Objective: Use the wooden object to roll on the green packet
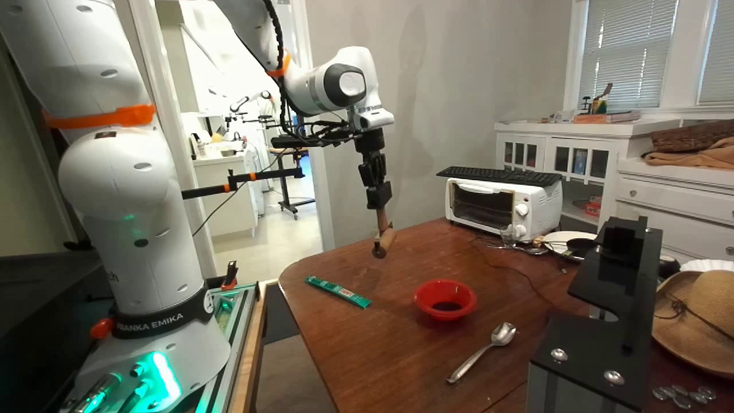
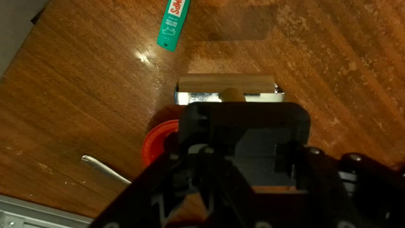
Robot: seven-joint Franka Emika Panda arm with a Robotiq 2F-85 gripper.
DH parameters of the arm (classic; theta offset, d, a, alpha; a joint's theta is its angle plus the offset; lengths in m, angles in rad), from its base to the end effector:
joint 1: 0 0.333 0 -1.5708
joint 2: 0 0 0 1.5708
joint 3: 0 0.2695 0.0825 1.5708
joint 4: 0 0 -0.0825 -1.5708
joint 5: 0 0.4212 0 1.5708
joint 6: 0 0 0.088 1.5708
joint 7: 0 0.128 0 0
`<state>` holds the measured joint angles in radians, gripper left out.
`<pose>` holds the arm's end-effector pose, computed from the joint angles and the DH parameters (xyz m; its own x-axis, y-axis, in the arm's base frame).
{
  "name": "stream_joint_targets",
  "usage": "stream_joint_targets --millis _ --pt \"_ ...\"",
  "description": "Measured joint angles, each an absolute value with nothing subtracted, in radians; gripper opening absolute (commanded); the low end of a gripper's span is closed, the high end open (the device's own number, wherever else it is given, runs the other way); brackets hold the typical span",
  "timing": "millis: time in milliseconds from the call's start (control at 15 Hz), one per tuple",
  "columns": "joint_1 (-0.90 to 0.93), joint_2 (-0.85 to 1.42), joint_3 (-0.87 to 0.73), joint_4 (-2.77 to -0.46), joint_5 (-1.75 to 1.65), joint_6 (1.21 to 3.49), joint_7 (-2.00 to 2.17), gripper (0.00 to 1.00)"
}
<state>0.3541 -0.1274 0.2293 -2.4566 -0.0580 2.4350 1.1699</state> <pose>0.4286 0.2782 0.2614 0.8489 -0.5182 0.1042 -0.5141 -0.8553 -0.0645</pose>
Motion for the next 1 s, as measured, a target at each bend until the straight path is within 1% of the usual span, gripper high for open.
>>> stream_joint_targets --millis 533,1000 --pt "0.2 -0.341 0.177 -2.555 0.043 2.327 1.069 0.22" --pt "0.082 -0.422 0.061 -2.575 0.093 2.243 0.829 0.22"
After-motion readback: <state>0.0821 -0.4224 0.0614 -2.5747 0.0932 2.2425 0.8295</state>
